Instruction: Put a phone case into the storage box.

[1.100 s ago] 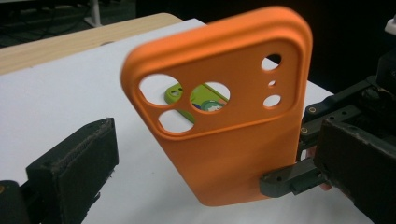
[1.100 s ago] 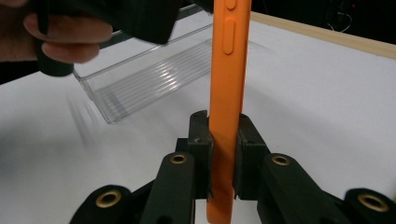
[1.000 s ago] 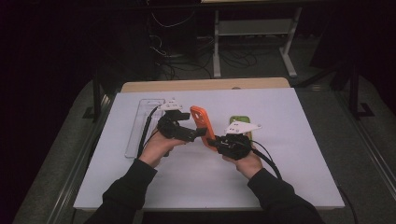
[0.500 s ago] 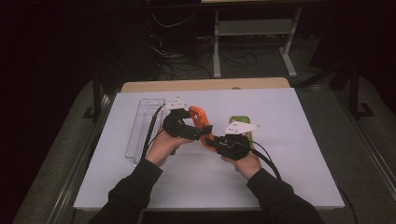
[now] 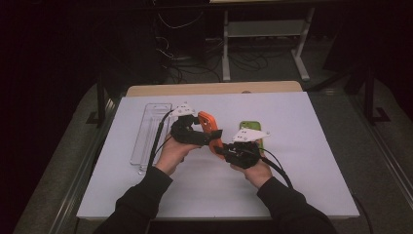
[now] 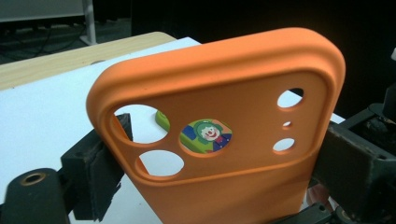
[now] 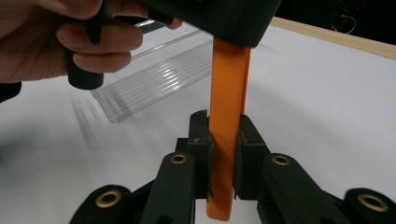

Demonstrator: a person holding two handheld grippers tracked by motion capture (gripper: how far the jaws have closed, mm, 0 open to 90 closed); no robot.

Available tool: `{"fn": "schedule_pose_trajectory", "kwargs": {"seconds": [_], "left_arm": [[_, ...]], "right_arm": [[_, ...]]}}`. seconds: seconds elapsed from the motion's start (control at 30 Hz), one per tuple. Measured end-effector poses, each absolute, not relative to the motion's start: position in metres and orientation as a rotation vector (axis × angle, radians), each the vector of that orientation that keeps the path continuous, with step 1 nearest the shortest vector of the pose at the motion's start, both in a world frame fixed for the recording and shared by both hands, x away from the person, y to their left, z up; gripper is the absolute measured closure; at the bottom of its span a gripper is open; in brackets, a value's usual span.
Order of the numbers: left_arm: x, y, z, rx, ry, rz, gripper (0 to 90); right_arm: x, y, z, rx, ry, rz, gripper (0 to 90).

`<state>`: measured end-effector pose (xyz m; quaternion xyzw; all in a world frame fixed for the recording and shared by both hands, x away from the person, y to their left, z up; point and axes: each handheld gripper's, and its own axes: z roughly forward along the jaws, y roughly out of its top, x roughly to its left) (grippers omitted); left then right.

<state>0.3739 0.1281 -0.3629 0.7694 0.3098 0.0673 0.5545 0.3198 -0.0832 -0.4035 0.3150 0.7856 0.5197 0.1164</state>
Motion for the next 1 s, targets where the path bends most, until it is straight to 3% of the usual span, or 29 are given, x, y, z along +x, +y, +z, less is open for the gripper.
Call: {"fn": "schedule_pose_trajectory", "kwargs": {"seconds": [0.47,0.5,0.53,0.77,1.0], "left_arm": [[0.374,0.129,-0.362,1.837,0.718,0.158,13.8],[0.374,0.129,-0.362,1.84,0.718,0.164,14.0],[0.374,0.129,-0.362,1.84,0.718,0.164,14.1],[0.376,0.134,-0.36,1.833,0.747,0.172,14.2],[0.38,0.139,-0.354,1.852,0.763,0.221,14.2]], "right_arm": [[0.32,-0.082,-0.405,0.909,2.302,1.498,77.1],[0.32,-0.081,-0.406,0.91,2.312,1.49,67.7],[0.32,-0.081,-0.406,0.91,2.312,1.49,67.7],[0.321,-0.087,-0.404,0.932,2.35,1.444,38.6],[0.321,-0.112,-0.407,0.975,2.372,1.384,21.5]]}}
